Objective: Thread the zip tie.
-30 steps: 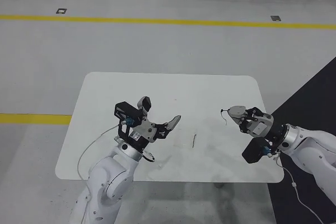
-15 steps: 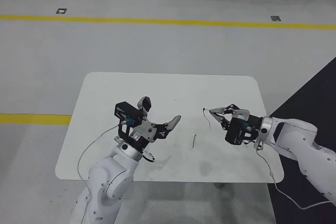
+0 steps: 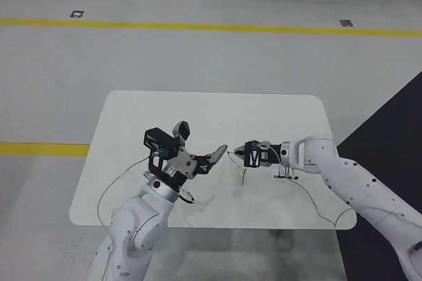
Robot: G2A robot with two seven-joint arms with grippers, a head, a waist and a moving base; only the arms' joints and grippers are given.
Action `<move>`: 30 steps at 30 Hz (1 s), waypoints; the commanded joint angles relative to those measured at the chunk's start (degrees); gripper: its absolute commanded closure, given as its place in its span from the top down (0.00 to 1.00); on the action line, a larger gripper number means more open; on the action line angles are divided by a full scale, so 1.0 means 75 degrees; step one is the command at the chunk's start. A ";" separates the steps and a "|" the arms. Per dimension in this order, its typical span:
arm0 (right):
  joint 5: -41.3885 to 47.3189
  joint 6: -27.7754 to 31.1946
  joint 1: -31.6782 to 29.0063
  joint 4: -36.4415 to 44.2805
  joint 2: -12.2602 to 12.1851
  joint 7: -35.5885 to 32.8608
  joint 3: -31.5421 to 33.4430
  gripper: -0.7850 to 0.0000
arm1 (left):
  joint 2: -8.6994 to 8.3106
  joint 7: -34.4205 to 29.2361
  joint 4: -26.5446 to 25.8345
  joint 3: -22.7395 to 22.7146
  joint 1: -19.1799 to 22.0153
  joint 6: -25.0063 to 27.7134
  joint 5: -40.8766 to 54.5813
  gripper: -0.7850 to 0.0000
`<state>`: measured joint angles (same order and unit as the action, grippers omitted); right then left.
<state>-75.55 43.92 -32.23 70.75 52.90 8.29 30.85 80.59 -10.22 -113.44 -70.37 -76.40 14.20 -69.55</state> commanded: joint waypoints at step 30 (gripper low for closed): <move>-0.3021 -0.5279 -0.2659 0.2380 -0.0817 0.1398 0.3374 1.00 | 0.0000 0.0000 0.0000 0.0000 0.0000 0.0000 0.0000 1.00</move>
<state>-97.54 6.12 -49.34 86.62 47.28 19.35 54.11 80.59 -10.22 -113.44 -70.37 -76.40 14.20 -69.55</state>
